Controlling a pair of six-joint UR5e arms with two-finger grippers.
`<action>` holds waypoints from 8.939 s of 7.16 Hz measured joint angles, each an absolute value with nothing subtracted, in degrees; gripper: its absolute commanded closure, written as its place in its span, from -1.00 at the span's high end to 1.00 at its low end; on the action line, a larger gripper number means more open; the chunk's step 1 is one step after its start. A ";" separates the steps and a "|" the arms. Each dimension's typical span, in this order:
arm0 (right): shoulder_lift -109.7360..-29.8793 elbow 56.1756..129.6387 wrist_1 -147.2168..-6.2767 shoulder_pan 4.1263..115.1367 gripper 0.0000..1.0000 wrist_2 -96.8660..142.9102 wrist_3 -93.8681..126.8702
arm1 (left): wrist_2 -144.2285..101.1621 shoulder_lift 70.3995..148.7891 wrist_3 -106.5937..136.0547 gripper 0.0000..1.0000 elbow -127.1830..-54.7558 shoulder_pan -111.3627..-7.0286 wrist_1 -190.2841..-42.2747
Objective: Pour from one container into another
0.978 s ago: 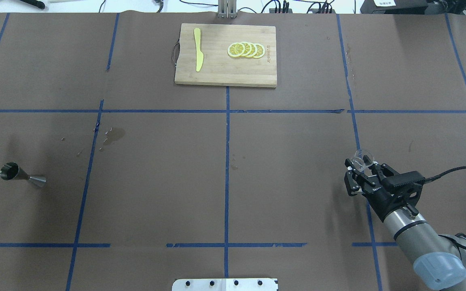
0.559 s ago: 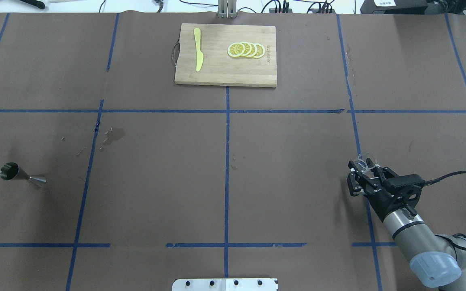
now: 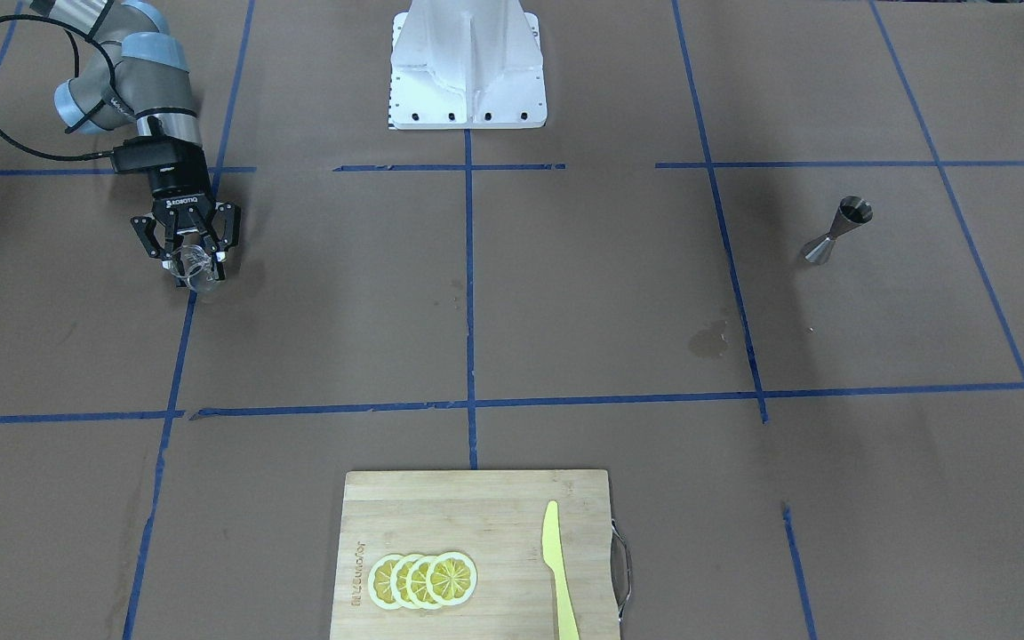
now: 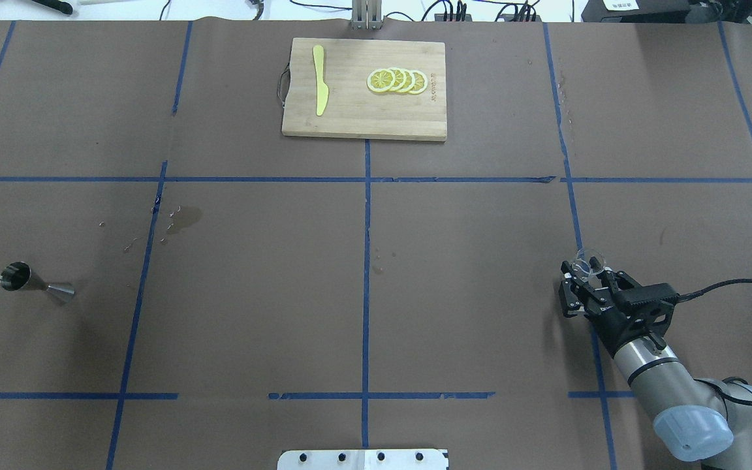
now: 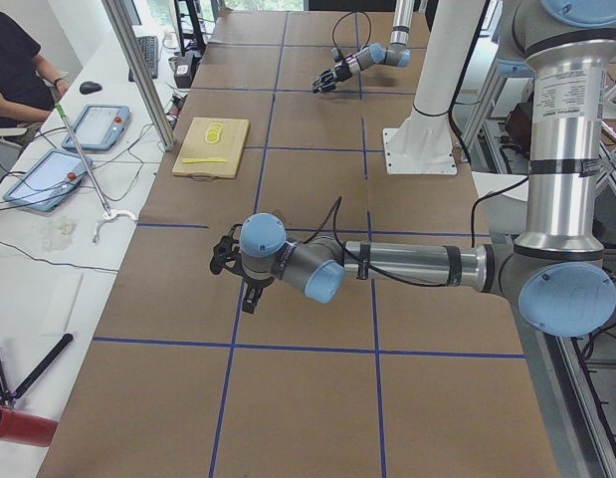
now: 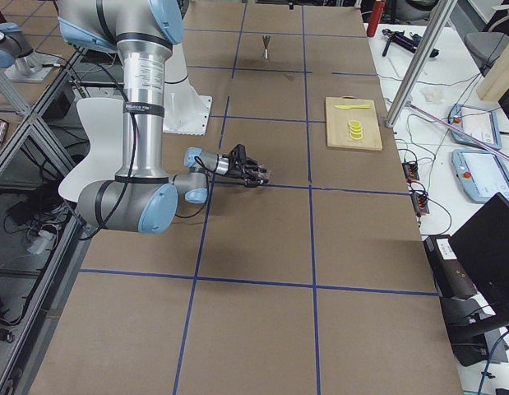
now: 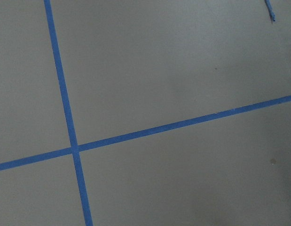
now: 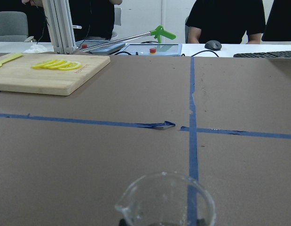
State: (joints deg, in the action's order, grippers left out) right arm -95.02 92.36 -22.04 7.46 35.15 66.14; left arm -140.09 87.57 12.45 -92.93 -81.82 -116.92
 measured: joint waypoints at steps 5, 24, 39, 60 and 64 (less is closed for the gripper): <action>-95.06 91.22 -20.93 7.50 0.55 34.98 66.44 | -140.02 87.54 12.54 1.00 -93.09 -81.83 -116.95; -114.42 103.59 -11.25 5.02 1.00 54.30 68.17 | -140.01 86.66 12.81 1.00 -94.49 -82.09 -117.18; -101.15 102.07 -85.08 85.73 1.00 138.30 -0.23 | -139.81 81.72 2.06 1.00 -101.23 -86.09 -99.12; -102.83 104.90 -88.20 87.19 1.00 135.69 0.32 | -134.23 78.08 -2.77 1.00 -100.94 -87.39 -92.36; -102.83 104.94 -88.07 87.14 1.00 136.16 0.35 | -133.46 79.95 -4.62 1.00 -101.00 -87.88 -88.56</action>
State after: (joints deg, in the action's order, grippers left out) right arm -102.83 104.94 -88.07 87.14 136.16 0.35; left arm -133.46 79.95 -4.62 -101.00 -87.88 -88.56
